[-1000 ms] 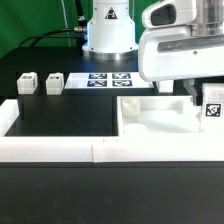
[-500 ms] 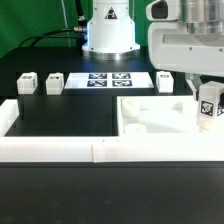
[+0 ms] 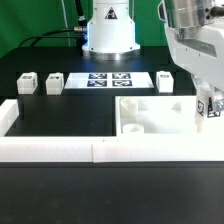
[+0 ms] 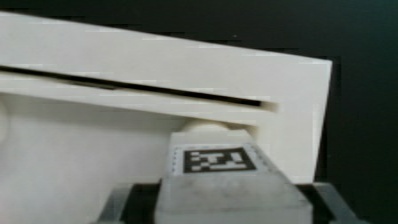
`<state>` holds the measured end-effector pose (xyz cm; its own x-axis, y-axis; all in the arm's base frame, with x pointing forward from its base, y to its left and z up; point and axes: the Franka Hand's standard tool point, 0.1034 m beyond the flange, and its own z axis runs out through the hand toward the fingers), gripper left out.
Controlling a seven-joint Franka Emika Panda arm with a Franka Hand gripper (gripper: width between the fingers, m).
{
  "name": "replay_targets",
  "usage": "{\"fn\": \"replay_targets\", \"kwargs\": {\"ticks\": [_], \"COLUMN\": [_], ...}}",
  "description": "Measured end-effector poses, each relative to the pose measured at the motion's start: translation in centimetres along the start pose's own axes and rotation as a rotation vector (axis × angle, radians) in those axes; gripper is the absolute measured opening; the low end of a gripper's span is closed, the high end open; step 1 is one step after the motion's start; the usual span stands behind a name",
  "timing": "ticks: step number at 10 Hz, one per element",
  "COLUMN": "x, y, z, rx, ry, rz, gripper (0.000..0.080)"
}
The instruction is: Assemble square table
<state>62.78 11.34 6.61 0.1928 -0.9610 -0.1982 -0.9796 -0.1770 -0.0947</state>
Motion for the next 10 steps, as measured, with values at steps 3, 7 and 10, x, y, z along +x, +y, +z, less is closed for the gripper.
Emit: {"fn": "replay_targets", "kwargs": {"ticks": [3, 7, 10], "x": [-0.30, -0.31, -0.15], "y": [0.25, 0.40, 0.16], "z": [0.06, 0.00, 0.12], "rx": [-0.020, -0.051, -0.088], "ry": [-0.012, -0.003, 0.046], "rz": [-0.498, -0.891, -1.378], "gripper": [0.0564, 0.0646, 0.0649]}}
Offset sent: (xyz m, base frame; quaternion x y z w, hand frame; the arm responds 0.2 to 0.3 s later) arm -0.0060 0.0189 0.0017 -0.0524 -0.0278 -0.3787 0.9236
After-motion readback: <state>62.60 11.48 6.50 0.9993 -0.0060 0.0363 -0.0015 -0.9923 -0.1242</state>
